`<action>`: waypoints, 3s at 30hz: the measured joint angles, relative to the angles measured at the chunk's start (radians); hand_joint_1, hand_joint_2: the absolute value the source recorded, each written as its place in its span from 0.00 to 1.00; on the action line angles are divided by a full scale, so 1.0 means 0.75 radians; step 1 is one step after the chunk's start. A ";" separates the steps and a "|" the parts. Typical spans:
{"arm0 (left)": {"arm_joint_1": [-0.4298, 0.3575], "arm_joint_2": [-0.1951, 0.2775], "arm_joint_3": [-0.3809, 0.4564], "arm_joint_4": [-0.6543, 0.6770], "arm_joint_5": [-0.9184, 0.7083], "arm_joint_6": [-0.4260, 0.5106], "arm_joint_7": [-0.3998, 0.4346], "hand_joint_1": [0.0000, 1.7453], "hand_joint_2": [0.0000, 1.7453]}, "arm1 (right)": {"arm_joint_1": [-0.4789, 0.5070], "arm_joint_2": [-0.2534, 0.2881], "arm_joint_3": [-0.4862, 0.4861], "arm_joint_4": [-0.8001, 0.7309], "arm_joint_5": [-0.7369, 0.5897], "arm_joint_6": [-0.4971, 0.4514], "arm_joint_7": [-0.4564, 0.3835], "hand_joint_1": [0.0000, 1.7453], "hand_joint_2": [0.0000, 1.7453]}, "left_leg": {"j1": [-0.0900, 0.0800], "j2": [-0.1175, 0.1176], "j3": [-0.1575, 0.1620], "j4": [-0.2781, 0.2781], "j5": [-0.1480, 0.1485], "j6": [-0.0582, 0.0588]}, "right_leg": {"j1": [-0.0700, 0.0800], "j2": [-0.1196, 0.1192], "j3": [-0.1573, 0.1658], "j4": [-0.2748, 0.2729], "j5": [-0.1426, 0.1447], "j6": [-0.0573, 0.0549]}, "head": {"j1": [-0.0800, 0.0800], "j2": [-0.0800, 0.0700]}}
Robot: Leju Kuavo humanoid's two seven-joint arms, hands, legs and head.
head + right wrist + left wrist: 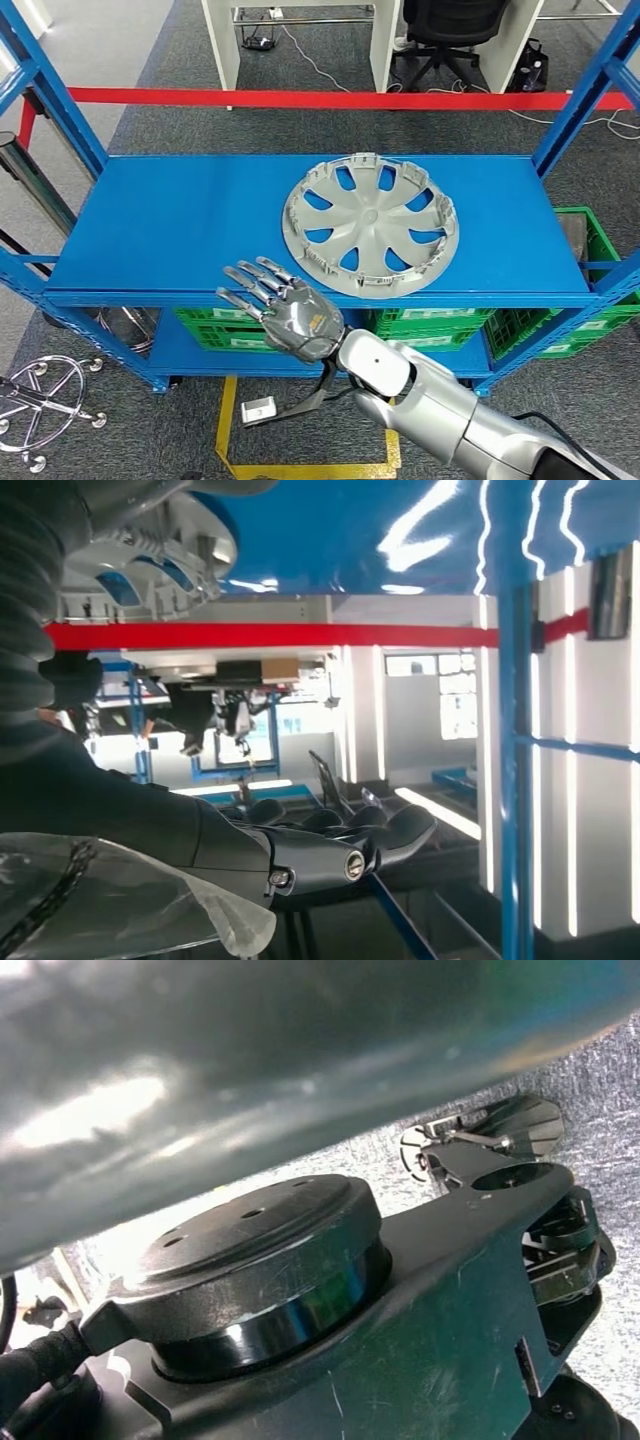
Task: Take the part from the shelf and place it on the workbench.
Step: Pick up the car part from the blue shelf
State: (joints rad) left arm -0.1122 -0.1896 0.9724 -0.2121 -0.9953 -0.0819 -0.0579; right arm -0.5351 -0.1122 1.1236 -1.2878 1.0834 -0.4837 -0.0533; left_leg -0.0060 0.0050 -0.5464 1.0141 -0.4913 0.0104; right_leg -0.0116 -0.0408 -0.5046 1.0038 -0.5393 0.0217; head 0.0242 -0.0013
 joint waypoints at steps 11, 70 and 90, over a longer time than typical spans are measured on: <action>0.001 0.001 -0.007 0.000 0.001 -0.008 0.004 0.00 0.00 | -0.035 0.002 -0.074 0.137 -0.146 0.147 0.007 0.00 1.00 | 0.000 0.000 0.000 0.001 0.000 0.000 | 0.000 0.000 0.000 0.000 0.000 0.000 | 0.000 0.000; 0.007 0.009 -0.008 0.001 0.016 -0.012 -0.021 0.00 0.00 | -0.054 -0.167 -0.377 0.385 -0.416 0.594 0.083 0.00 1.00 | 0.000 0.000 0.000 0.002 0.000 0.000 | 0.000 0.000 0.000 0.000 0.000 0.000 | 0.000 0.000; 0.011 0.009 -0.008 0.001 0.009 -0.012 -0.021 0.00 0.00 | -0.132 -0.247 -0.374 0.512 -0.449 0.691 0.105 0.00 1.00 | 0.000 0.000 0.001 0.003 0.000 0.001 | 0.000 0.000 0.002 0.000 0.002 0.003 | 0.000 0.000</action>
State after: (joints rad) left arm -0.1042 -0.1827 0.9663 -0.2113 -0.9883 -0.0912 -0.0740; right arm -0.6340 -0.2975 0.8431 -0.9035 0.7465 0.0343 0.0256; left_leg -0.0062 0.0050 -0.5455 1.0163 -0.4909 0.0110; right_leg -0.0120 -0.0411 -0.5030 1.0036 -0.5376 0.0241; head 0.0244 -0.0013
